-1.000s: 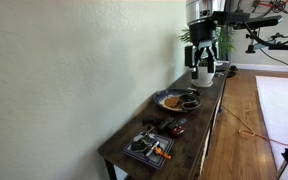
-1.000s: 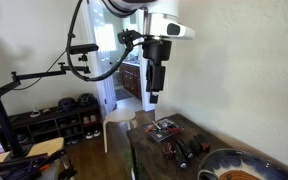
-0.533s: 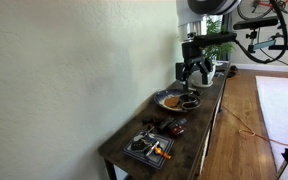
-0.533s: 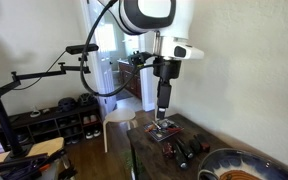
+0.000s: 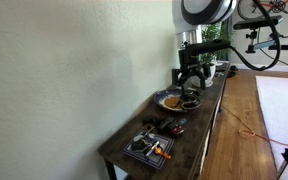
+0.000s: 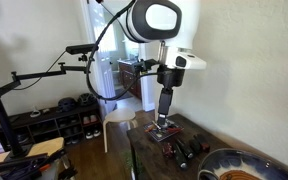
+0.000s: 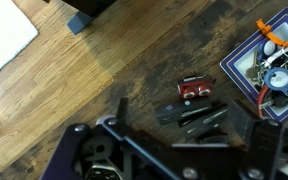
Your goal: Put a black object on the circle shaped tray
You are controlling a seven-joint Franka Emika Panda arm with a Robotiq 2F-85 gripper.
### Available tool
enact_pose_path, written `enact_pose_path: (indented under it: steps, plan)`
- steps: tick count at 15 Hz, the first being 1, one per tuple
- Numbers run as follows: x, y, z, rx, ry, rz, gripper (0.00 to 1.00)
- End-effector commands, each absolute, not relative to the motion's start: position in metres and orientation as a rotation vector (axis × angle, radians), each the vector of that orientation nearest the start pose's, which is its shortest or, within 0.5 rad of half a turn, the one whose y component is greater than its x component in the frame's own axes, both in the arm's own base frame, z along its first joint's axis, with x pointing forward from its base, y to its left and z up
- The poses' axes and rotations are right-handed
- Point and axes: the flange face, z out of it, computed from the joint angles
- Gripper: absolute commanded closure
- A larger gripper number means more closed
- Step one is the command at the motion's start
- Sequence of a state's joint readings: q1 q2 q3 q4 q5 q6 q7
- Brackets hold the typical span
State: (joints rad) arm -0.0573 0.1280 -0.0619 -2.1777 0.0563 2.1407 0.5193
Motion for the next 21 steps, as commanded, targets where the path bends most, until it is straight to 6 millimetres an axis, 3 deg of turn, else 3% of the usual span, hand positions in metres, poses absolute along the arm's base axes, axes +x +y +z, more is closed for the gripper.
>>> enact_pose_path:
  steps: [1,11,16,21]
  plan:
    - [0.529,-0.061,0.321,-2.951,1.033,0.264,0.0]
    - [0.55,-0.066,0.257,-2.776,1.498,0.126,0.0]
    - [0.551,-0.069,0.231,-2.696,1.725,0.046,0.0]
    - [0.545,-0.072,0.208,-2.61,1.925,0.081,0.0]
